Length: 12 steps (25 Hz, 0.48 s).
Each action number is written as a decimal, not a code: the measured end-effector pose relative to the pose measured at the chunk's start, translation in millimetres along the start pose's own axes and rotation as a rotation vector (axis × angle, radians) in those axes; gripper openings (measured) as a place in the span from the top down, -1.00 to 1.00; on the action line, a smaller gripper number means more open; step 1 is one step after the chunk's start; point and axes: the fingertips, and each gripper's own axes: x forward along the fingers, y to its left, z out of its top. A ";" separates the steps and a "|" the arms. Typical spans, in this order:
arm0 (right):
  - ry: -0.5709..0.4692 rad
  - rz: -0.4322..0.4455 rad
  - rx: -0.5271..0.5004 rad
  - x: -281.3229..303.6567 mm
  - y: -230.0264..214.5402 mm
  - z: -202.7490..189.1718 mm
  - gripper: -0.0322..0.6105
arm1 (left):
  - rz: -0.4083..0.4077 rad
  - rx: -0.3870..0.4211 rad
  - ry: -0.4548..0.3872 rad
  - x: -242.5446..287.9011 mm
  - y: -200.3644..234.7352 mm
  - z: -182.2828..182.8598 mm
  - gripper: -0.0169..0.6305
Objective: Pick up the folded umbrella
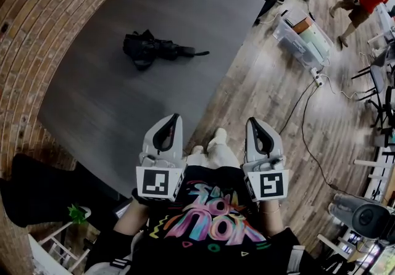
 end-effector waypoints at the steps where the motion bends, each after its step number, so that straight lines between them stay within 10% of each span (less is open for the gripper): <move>1: 0.001 0.008 0.000 3.1 -1.0 -1.9 0.89 | 0.003 0.003 0.001 3.4 1.8 -0.7 0.94; 12: -0.003 0.156 -0.050 112.2 -44.0 0.0 0.89 | 0.178 -0.047 -0.014 83.7 40.9 10.8 0.94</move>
